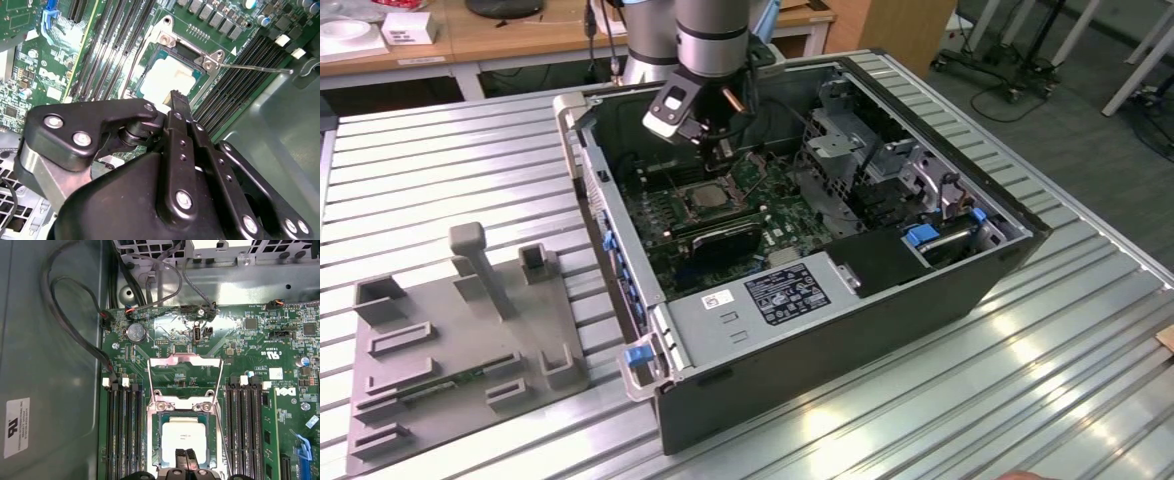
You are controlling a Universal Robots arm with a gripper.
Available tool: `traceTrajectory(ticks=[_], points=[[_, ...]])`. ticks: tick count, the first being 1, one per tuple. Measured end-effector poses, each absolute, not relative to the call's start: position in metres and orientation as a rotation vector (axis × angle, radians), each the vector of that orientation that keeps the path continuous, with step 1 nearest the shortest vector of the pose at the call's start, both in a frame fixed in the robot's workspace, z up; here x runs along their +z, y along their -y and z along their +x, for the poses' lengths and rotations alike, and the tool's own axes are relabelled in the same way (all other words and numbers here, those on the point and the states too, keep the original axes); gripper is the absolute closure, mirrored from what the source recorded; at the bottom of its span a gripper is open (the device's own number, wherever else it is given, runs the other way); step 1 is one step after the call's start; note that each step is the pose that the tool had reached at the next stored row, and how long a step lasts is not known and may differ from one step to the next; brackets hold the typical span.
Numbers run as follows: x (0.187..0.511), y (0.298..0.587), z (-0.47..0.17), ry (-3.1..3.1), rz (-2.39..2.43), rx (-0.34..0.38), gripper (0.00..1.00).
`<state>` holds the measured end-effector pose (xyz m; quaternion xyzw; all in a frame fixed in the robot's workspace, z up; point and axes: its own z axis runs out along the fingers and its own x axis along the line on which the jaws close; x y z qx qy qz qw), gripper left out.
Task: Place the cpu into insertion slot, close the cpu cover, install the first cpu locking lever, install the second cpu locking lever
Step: 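Place the cpu into insertion slot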
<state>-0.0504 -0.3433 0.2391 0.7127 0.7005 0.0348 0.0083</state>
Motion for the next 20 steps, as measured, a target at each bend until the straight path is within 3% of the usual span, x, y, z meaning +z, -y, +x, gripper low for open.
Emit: traceTrajectory(ticks=[20], points=[[0.228,0.343,-0.05,-2.191,2.232,0.101,0.89]])
